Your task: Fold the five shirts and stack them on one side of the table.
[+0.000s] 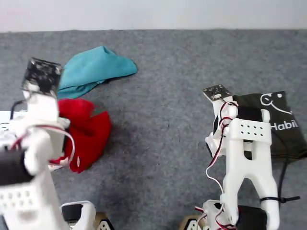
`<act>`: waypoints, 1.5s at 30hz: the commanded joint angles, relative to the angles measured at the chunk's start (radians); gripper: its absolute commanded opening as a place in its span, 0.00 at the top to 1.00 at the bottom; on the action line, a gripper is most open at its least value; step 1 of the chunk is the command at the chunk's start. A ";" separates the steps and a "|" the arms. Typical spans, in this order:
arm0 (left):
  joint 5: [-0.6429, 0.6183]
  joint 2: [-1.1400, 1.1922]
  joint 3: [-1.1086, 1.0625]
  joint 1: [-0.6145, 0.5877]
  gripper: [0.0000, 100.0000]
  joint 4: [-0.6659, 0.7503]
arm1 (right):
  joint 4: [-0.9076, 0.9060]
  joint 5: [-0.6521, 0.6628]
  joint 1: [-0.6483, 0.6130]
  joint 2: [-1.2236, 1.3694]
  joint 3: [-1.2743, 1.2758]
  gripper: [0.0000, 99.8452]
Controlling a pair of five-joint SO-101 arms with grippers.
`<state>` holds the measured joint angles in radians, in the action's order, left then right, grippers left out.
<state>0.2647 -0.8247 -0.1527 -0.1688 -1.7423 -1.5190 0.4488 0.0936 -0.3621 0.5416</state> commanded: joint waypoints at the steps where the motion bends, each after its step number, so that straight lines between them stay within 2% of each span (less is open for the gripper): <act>1: 0.006 -0.094 0.039 0.084 0.99 -0.012 | 0.010 -0.009 -0.004 -0.027 -0.005 0.73; 13: 0.006 -0.152 -0.154 0.238 0.99 -0.009 | 0.010 -0.009 -0.004 -0.025 -0.005 0.73; 21: 0.006 -0.152 -0.166 0.236 0.99 0.038 | 0.010 -0.009 -0.004 -0.025 -0.005 0.73; 24: 0.006 -0.153 -0.166 0.127 0.99 0.104 | 0.010 -0.009 -0.004 -0.025 -0.005 0.73; 30: 0.005 -0.146 -0.180 -0.249 0.99 0.262 | 0.010 -0.009 -0.004 -0.025 -0.005 0.73; 33: 0.005 -0.152 -0.242 -0.371 0.99 0.316 | 0.008 -0.009 -0.004 -0.025 -0.005 0.73; 39: 0.006 -0.153 -0.377 -0.413 0.99 0.322 | 0.008 -0.009 -0.004 -0.025 -0.005 0.73; 45: 0.006 -0.153 -0.389 -0.411 0.99 0.322 | 0.008 -0.009 -0.004 -0.025 -0.005 0.73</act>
<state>0.2647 -0.9643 -0.5455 -0.5754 -1.4400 -1.5190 0.4488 0.0936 -0.3621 0.5416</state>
